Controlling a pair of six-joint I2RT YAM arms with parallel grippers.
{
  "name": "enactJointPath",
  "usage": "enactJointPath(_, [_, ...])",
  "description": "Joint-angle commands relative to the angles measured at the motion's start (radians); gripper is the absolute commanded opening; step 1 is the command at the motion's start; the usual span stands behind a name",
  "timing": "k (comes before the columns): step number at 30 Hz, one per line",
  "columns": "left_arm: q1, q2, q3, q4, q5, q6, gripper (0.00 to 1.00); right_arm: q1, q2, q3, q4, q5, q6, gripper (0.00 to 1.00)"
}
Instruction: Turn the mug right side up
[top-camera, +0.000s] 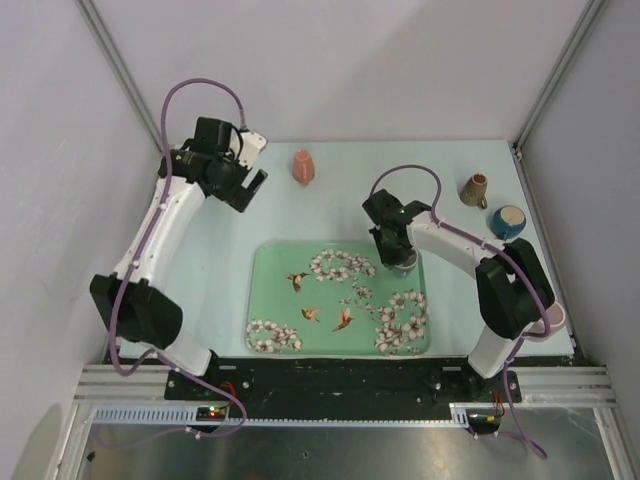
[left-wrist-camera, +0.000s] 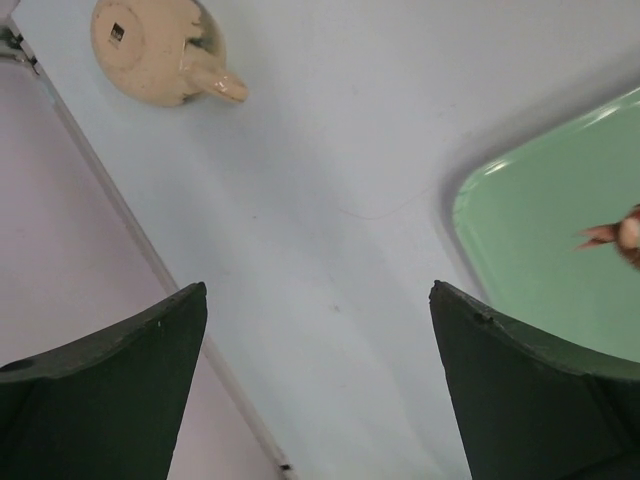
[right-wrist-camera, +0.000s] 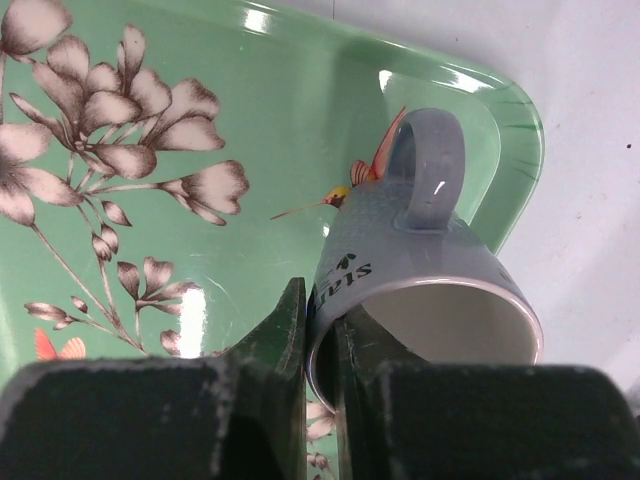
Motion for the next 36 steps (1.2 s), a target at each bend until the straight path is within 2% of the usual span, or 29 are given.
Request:
enactJointPath(1, [0.027, 0.045, -0.043, 0.065, 0.035, 0.302, 0.95, -0.003, 0.025, 0.026, 0.011, -0.006, -0.01, 0.13])
enactJointPath(4, [0.039, 0.045, -0.108, 0.082, 0.11, 0.561, 0.98, -0.005, 0.013, 0.025, 0.009, -0.029, -0.015, 0.28])
enactJointPath(8, [0.095, 0.027, -0.2, 0.109, 0.244, 1.037, 1.0, -0.002, -0.045, 0.027, 0.001, -0.037, -0.006, 0.61])
enactJointPath(11, [0.144, 0.081, -0.19, 0.123, 0.278, 1.305, 0.98, 0.007, -0.107, 0.03, -0.002, -0.043, 0.006, 0.89])
enactJointPath(13, [0.165, 0.145, -0.154, 0.126, 0.262, 1.431, 0.95, 0.014, -0.144, 0.032, 0.0, -0.062, 0.018, 0.97])
enactJointPath(18, [0.208, 0.301, -0.057, 0.135, 0.2, 1.713, 0.91, 0.027, -0.222, 0.037, 0.004, -0.075, 0.045, 0.99])
enactJointPath(22, [0.24, 0.413, 0.033, 0.137, 0.175, 1.863, 0.93, 0.019, -0.261, 0.052, -0.002, -0.069, 0.054, 0.99])
enactJointPath(27, [0.244, 0.526, 0.127, 0.155, 0.194, 1.918, 0.96, 0.0, -0.263, 0.06, -0.028, -0.054, 0.055, 0.99])
enactJointPath(31, [0.281, 0.639, 0.248, 0.17, 0.101, 1.961, 0.92, -0.006, -0.251, 0.067, -0.059, -0.056, 0.055, 1.0])
enactJointPath(36, [0.304, 0.684, 0.263, 0.192, 0.088, 2.004, 0.88, -0.018, -0.235, 0.068, -0.055, -0.056, 0.051, 0.99])
